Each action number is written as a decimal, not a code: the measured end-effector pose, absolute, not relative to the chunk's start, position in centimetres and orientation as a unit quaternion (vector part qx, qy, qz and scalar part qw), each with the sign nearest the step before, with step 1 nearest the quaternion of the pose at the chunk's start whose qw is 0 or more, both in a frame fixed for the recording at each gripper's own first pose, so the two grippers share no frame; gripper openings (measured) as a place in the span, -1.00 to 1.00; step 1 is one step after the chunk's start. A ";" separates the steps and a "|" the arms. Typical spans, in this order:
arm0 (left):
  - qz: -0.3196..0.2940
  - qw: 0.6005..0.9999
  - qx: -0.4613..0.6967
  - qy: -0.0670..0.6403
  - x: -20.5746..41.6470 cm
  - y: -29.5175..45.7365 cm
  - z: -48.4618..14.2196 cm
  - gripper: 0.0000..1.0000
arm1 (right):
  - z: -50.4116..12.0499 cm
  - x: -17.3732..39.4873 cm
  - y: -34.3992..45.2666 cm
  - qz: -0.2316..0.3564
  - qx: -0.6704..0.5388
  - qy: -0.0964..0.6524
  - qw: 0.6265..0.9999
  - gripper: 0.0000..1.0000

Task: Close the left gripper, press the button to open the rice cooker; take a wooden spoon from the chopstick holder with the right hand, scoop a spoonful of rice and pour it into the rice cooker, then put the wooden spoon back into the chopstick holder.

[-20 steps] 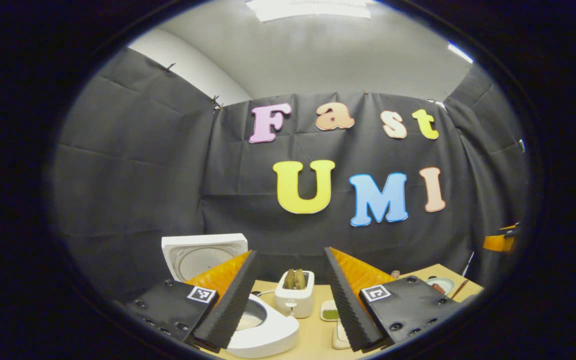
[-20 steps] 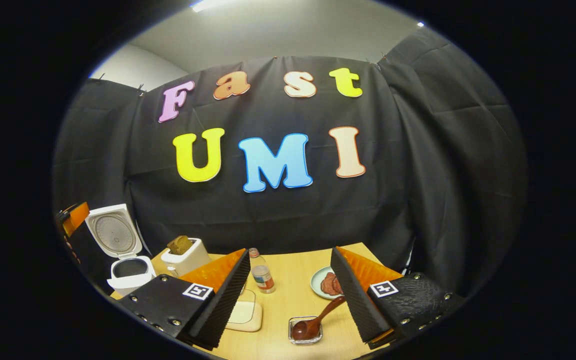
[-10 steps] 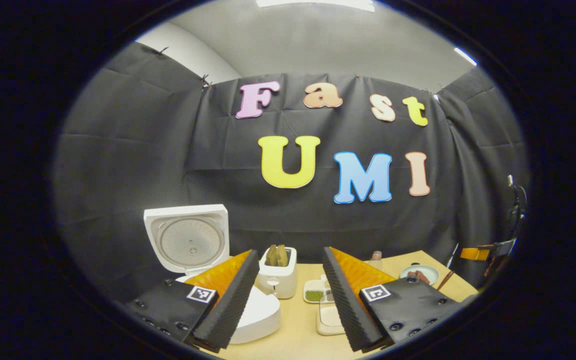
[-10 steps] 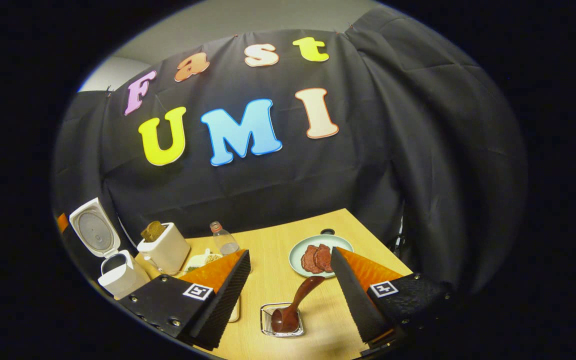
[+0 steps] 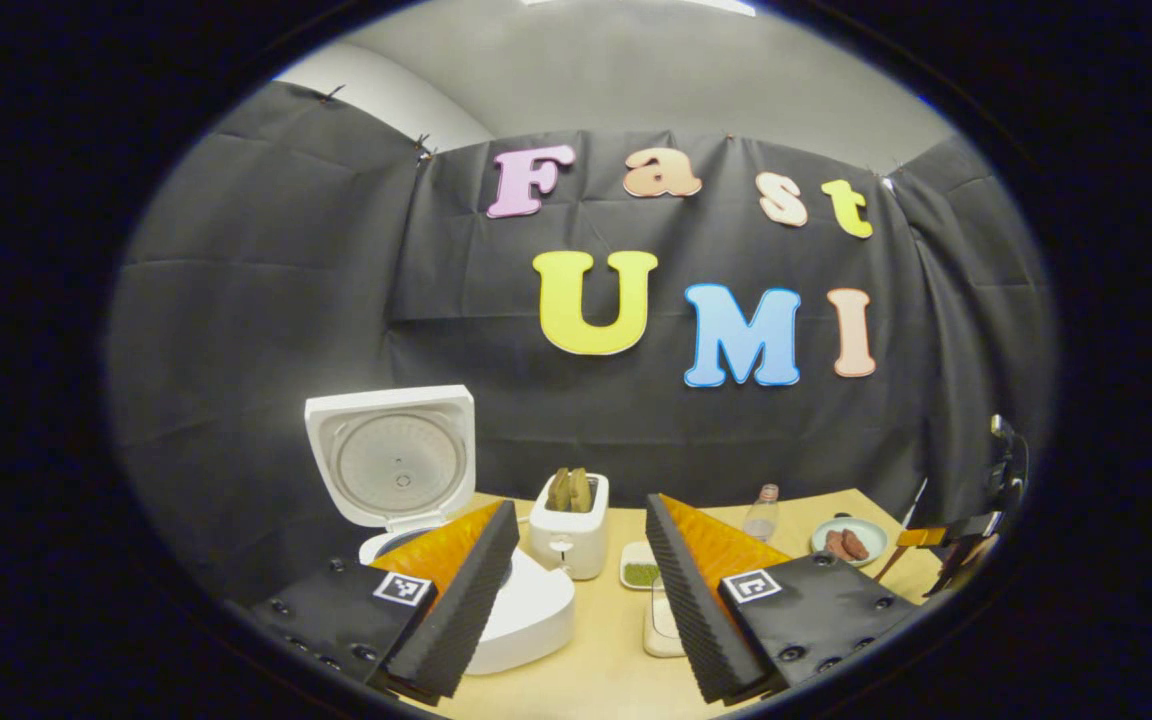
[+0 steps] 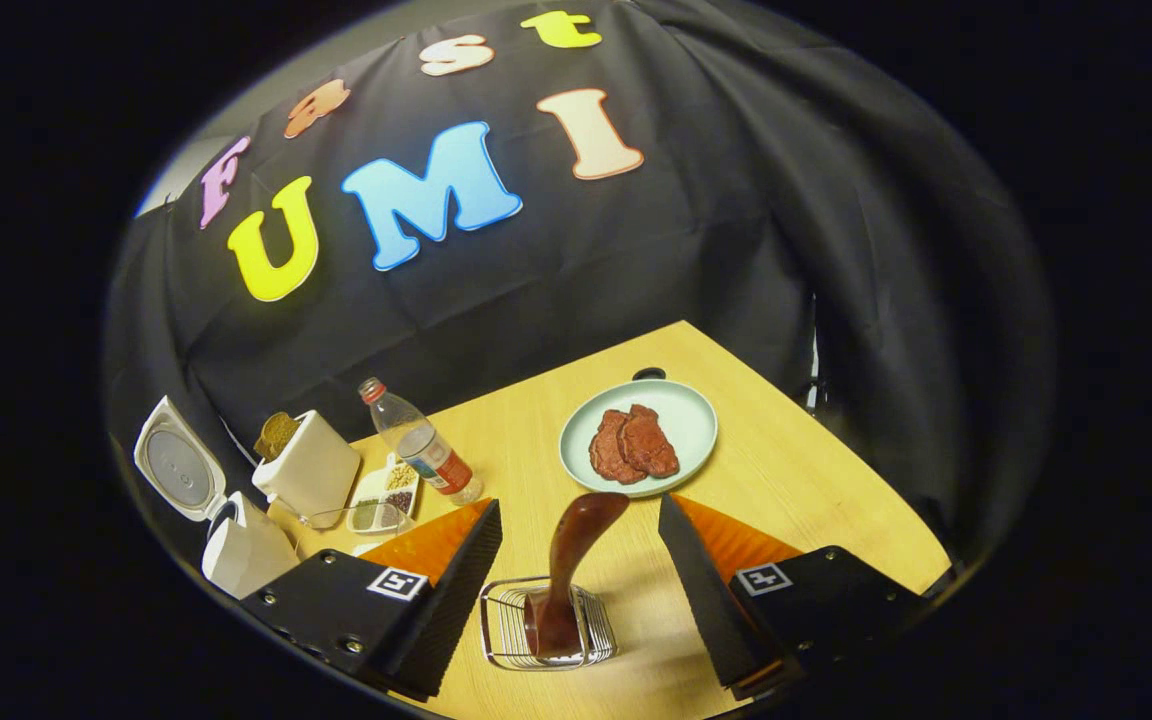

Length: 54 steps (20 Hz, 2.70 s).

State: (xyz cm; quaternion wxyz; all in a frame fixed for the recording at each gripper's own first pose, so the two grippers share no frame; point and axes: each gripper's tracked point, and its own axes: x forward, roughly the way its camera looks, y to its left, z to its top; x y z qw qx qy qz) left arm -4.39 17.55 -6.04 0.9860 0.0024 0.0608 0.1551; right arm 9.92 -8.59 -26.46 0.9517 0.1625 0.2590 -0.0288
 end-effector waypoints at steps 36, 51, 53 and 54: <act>0.109 0.994 0.006 0.019 -5.5 17.9 -5.2 0.87 | -12.0 10.0 4.8 0.114 0.172 0.167 0.964 -0.91; 0.070 0.997 0.025 0.033 -6.0 21.2 -6.7 0.91 | -22.7 16.5 17.8 0.165 -0.018 0.237 0.957 -0.91; 0.075 0.996 0.023 0.042 -6.0 22.3 -7.3 0.92 | -25.1 16.9 18.4 0.164 -0.050 0.252 0.953 -0.91; 0.076 0.996 0.021 0.044 -6.0 22.6 -7.6 0.92 | -26.1 17.1 18.6 0.164 -0.067 0.256 0.950 -0.91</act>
